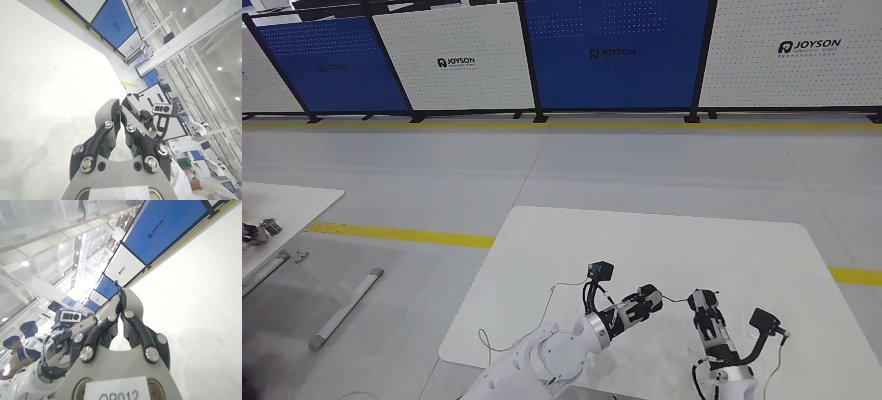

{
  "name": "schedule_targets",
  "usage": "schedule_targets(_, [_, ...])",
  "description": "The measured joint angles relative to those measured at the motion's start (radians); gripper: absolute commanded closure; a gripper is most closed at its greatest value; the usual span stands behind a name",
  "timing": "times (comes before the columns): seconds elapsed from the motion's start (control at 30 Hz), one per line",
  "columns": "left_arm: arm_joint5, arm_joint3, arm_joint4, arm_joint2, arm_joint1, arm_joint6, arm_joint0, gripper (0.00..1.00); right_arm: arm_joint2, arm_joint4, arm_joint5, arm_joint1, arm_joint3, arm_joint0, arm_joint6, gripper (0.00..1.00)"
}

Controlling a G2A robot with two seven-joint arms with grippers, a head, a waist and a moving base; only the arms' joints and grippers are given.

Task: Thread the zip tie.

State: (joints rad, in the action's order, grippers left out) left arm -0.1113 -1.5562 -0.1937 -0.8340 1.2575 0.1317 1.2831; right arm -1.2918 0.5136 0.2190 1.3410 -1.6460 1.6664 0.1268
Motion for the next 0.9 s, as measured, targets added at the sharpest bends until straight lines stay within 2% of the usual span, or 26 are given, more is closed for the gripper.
schedule_targets(0.9, [0.0, 0.0, 0.0, 0.0, 0.0, 0.0, 0.0, 1.0, 0.01, -0.029, 0.018, 0.002, 0.02, -0.012, -0.02, 1.0])
